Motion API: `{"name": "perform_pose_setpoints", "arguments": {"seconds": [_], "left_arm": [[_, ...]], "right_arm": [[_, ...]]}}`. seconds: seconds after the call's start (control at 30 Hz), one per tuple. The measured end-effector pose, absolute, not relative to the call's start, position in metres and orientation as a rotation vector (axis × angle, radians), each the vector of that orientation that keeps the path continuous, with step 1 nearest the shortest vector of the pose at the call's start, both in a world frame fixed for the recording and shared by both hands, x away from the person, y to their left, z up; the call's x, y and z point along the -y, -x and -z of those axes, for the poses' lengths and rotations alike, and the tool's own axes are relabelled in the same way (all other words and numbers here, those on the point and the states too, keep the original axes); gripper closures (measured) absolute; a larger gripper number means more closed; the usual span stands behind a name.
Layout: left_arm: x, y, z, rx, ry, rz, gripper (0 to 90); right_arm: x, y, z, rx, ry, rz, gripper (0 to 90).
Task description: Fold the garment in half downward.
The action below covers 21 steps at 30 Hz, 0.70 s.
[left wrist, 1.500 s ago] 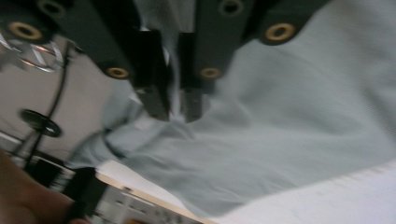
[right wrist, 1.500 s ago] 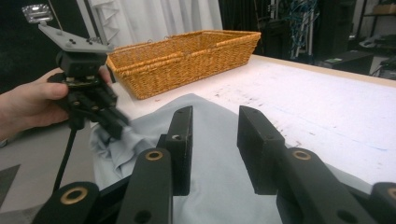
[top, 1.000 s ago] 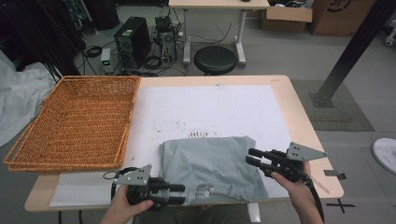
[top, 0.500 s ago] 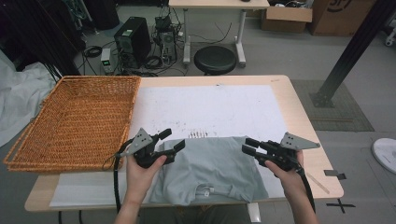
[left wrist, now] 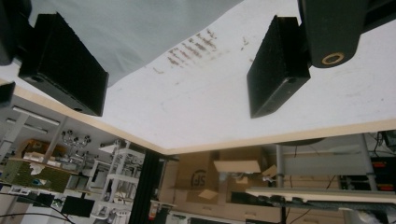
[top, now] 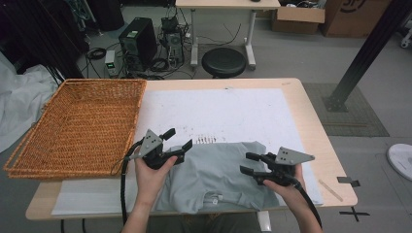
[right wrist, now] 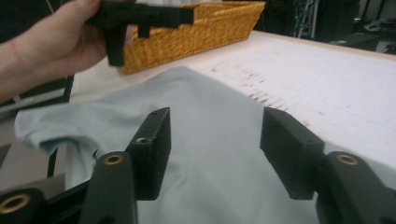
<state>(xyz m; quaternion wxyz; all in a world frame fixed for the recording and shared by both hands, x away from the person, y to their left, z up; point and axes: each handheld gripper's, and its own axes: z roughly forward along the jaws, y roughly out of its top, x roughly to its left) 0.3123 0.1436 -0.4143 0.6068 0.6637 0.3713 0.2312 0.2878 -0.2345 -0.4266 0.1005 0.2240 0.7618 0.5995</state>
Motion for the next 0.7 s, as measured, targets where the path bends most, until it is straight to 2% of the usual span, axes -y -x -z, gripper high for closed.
{"name": "perform_pose_setpoints", "arguments": {"seconds": [0.13,0.47,0.7], "left_arm": [[-0.144,-0.309,0.415,-0.864,-1.516,-0.534,21.4],[-0.142,-0.305,0.418,-0.849,-1.523,-0.511,21.5],[-0.144,-0.304,0.418,-0.853,-1.517,-0.504,21.6]], "right_arm": [[0.229,-0.277,0.430,-2.260,-0.654,-1.716,40.0],[0.219,-0.260,0.440,-2.363,-0.538,-1.483,41.4],[0.212,-0.242,0.439,-2.485,-0.309,-1.588,39.5]]}}
